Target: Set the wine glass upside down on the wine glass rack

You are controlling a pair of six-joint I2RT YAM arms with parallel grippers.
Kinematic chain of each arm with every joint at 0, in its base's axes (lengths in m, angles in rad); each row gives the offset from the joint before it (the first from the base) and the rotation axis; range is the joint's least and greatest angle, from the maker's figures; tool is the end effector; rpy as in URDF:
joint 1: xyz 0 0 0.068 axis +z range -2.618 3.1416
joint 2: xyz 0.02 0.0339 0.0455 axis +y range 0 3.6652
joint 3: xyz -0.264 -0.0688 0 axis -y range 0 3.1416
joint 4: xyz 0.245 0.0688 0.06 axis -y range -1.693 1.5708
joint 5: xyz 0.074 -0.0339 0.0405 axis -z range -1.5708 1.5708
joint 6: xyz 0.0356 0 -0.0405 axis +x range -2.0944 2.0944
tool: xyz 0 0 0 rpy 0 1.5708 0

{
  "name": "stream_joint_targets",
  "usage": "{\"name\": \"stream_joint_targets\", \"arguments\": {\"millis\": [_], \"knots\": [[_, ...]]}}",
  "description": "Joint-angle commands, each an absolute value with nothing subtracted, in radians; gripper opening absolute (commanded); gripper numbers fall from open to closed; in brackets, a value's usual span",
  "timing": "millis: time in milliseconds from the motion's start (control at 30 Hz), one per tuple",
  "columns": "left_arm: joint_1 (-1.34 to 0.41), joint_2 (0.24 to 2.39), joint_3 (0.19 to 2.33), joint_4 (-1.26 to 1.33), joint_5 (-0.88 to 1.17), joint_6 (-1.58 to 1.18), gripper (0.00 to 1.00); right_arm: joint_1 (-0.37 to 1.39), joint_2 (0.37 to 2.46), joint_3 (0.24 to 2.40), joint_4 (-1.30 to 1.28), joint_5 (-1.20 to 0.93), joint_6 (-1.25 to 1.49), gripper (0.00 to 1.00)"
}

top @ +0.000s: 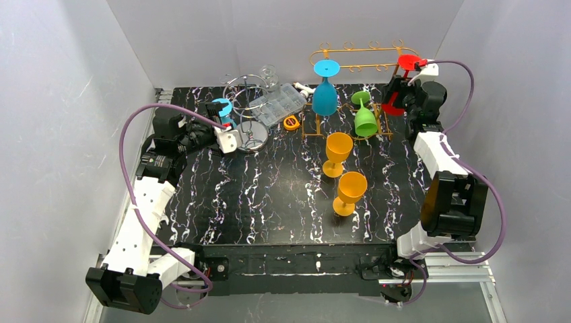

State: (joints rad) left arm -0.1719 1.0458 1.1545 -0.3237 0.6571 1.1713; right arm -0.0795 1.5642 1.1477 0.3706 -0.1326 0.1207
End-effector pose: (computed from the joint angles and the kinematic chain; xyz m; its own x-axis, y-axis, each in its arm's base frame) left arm 0.2175 -0.0598 0.4064 0.5847 0.6388 -0.5001 0.4750 0.2301 0.8494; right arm 0.3749 -0.0251 0.3282 -0.0518 0.1239 -0.9909 -0.0470 0.9909 0.1263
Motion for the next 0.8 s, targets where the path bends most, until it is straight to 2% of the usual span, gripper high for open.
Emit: {"name": "stream_joint_targets", "arguments": {"millis": [0, 133, 267, 533, 567, 600, 633, 667, 700, 767], "knots": [[-0.166, 1.047, 1.155, -0.348, 0.684, 1.174, 0.98, -0.086, 1.586, 1.181, 0.429, -0.147, 0.123, 0.28], [-0.166, 1.049, 1.163, -0.353, 0.688, 1.174, 0.98, -0.087, 1.589, 1.153, 0.433, -0.15, 0.123, 0.28], [-0.166, 1.049, 1.163, -0.356, 0.69, 1.175, 0.98, -0.087, 1.581, 1.106, 0.441, -0.146, 0.126, 0.33], [-0.166, 1.048, 1.162, -0.356, 0.697, 1.169, 0.98, -0.087, 1.552, 1.077, 0.436, -0.118, 0.12, 0.51], [-0.166, 1.048, 1.161, -0.357, 0.697, 1.169, 0.98, -0.086, 1.548, 1.076, 0.436, -0.117, 0.12, 0.55], [-0.166, 1.048, 1.162, -0.357, 0.697, 1.168, 0.98, -0.087, 1.545, 1.075, 0.437, -0.115, 0.123, 0.65], [-0.165, 1.048, 1.164, -0.355, 0.696, 1.164, 0.98, -0.086, 1.541, 1.075, 0.436, -0.11, 0.128, 0.77], [-0.166, 1.048, 1.163, -0.356, 0.696, 1.162, 0.98, -0.087, 1.537, 1.076, 0.433, -0.105, 0.133, 0.95], [-0.166, 1.048, 1.163, -0.356, 0.697, 1.161, 0.98, -0.086, 1.532, 1.08, 0.427, -0.101, 0.136, 0.98], [-0.166, 1.048, 1.164, -0.357, 0.7, 1.156, 0.98, -0.086, 1.52, 1.09, 0.402, -0.08, 0.141, 0.98]]}}
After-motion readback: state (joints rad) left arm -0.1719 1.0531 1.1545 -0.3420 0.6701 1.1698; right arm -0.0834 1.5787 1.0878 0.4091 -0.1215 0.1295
